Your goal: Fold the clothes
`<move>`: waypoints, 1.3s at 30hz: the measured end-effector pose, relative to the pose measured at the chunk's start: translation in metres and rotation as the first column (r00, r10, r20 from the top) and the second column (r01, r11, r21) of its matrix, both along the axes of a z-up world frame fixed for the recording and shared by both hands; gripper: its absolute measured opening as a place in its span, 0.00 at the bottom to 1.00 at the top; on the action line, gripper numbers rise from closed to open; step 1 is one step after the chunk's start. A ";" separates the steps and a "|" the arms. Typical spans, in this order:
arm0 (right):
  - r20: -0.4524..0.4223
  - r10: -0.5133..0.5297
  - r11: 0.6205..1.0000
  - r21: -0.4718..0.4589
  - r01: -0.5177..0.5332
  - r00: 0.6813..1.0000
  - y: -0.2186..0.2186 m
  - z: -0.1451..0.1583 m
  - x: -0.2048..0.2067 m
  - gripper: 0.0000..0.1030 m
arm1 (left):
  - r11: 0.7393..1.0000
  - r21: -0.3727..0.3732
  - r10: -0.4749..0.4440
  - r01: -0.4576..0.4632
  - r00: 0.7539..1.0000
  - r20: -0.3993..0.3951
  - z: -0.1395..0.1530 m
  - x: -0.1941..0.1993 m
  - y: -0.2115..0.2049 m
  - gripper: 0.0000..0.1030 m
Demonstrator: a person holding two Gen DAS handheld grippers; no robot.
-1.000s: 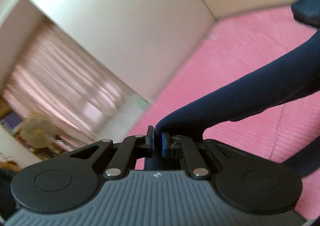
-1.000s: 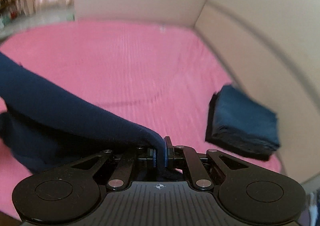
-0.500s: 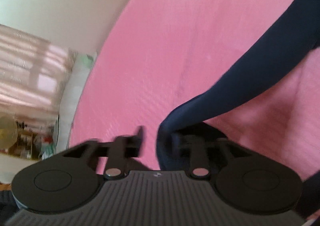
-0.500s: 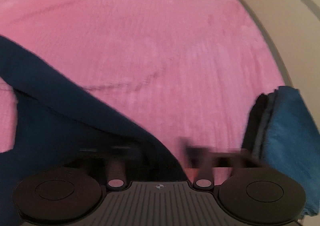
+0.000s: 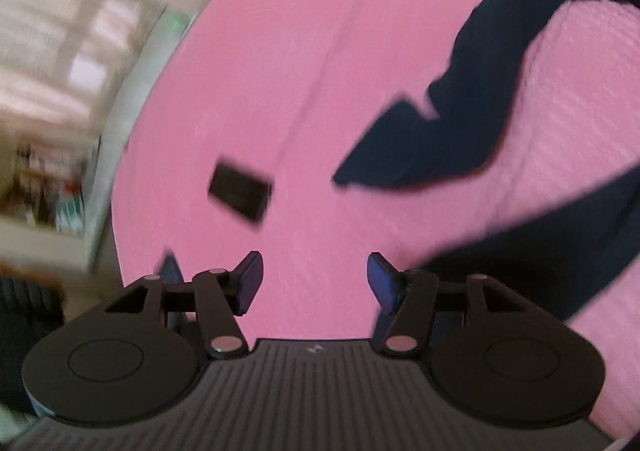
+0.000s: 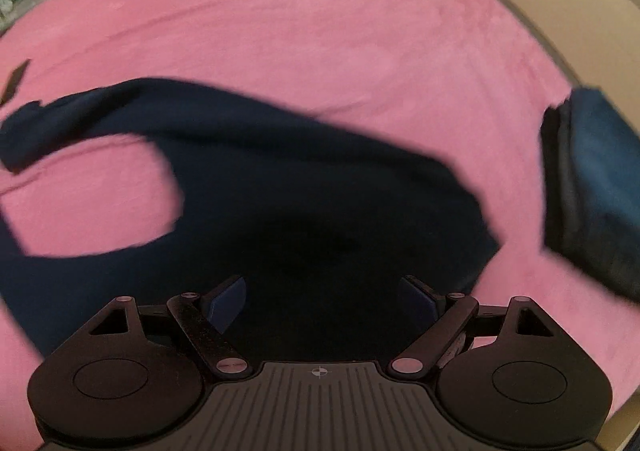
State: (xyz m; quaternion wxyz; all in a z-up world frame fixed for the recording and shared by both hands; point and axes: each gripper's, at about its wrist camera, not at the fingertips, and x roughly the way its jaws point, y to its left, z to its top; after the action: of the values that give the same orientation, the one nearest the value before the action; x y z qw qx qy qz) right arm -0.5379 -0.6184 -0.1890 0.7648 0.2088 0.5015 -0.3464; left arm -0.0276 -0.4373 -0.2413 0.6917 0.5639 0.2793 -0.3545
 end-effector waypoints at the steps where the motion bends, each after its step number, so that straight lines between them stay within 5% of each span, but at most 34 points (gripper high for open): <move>1: 0.005 0.012 1.000 0.018 -0.012 1.000 0.018 -0.001 0.006 0.84 | 1.000 0.000 0.004 -0.004 1.000 -0.026 -0.004 0.000 0.020 0.51; 8: -0.035 0.219 0.972 0.089 -0.215 0.975 0.128 -0.030 0.061 0.84 | 0.993 0.035 -0.104 0.109 0.985 -0.139 -0.070 -0.038 0.102 0.51; 11: -0.077 0.259 0.963 0.097 -0.252 0.963 0.148 -0.044 0.071 0.84 | 0.970 0.074 -0.226 0.233 0.970 -0.085 -0.107 -0.059 0.108 0.50; 13: -0.099 0.255 0.965 0.093 -0.247 0.962 0.151 -0.050 0.073 0.84 | 0.957 0.093 -0.271 0.275 0.961 -0.050 -0.125 -0.053 0.098 0.39; 18: -0.140 0.203 0.979 0.053 -0.197 0.969 0.154 -0.053 0.069 0.84 | 0.929 0.097 -0.357 0.356 0.934 -0.007 -0.148 -0.060 0.106 0.34; 20: -0.141 0.171 0.985 0.036 -0.168 0.975 0.157 -0.051 0.066 0.84 | 0.916 0.104 -0.389 0.387 0.921 -0.002 -0.148 -0.063 0.112 0.10; 24: -0.120 0.078 0.997 -0.006 -0.079 0.990 0.174 -0.046 0.055 0.84 | 0.931 0.081 -0.359 0.356 0.933 0.015 -0.134 -0.060 0.140 0.02; 29: -0.093 -0.018 0.997 -0.082 0.010 0.995 0.209 -0.043 0.036 0.84 | 0.941 -0.007 -0.339 0.340 0.940 0.049 -0.117 -0.060 0.170 0.13; 31: -0.091 -0.033 0.993 -0.118 0.022 0.995 0.221 -0.043 0.029 0.84 | 0.929 -0.057 -0.361 0.365 0.931 0.060 -0.116 -0.064 0.169 0.37; 32: -0.085 -0.038 0.991 -0.133 0.026 0.996 0.224 -0.044 0.025 0.84 | 0.921 -0.079 -0.377 0.382 0.924 0.063 -0.118 -0.068 0.166 0.39; 36: -0.064 -0.048 0.977 -0.211 0.033 0.997 0.231 -0.054 0.003 0.84 | 0.885 -0.116 -0.440 0.450 0.892 0.104 -0.139 -0.080 0.146 0.42; 39: -0.015 -0.063 0.950 -0.309 0.056 0.998 0.225 -0.062 -0.025 0.84 | 0.890 -0.125 -0.415 0.439 0.892 0.177 -0.158 -0.079 0.133 0.41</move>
State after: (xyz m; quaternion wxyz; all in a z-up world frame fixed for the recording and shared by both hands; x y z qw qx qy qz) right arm -0.5626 -0.3937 -0.2513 0.7710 0.0977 0.4442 -0.4457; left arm -0.1065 -0.3046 -0.3997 0.6585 0.5778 0.0673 -0.4776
